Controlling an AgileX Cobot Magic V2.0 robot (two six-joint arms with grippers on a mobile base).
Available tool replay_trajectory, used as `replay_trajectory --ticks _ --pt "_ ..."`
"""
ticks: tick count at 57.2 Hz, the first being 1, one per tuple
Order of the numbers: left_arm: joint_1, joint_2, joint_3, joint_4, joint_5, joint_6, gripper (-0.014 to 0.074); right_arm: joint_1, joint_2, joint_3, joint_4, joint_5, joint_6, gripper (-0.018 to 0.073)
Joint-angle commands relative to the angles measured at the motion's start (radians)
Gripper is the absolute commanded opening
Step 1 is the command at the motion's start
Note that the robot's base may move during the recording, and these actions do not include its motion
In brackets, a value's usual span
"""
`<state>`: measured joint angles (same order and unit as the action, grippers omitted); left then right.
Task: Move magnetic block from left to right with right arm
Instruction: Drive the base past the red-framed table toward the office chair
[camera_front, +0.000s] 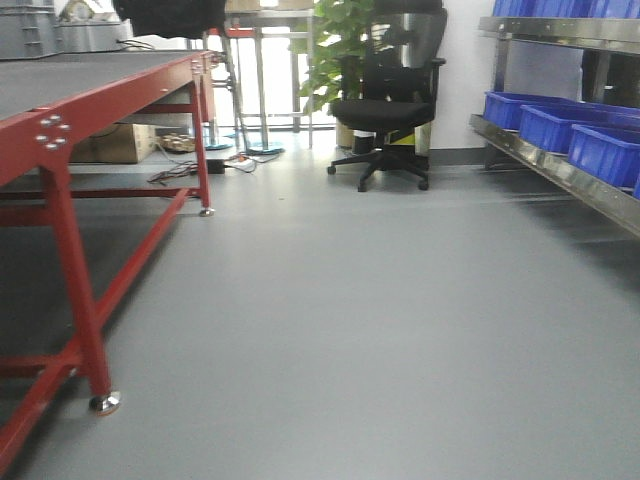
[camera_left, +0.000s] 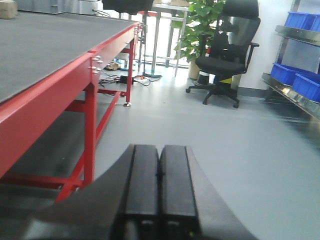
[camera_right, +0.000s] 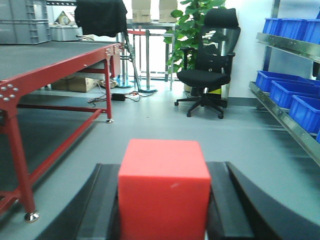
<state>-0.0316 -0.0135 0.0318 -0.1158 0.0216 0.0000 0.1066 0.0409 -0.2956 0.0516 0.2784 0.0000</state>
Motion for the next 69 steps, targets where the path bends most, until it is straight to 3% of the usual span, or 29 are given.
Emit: replay_trajectory --ticks 1,69 --pt "-0.002 -0.010 0.008 -0.003 -0.078 0.000 -0.0126 -0.004 0.015 -0.030 -0.010 -0.097 -0.010 0.0253" --pt "-0.002 -0.010 0.008 -0.003 -0.078 0.000 -0.0126 -0.004 0.015 -0.030 -0.010 -0.097 -0.010 0.0253"
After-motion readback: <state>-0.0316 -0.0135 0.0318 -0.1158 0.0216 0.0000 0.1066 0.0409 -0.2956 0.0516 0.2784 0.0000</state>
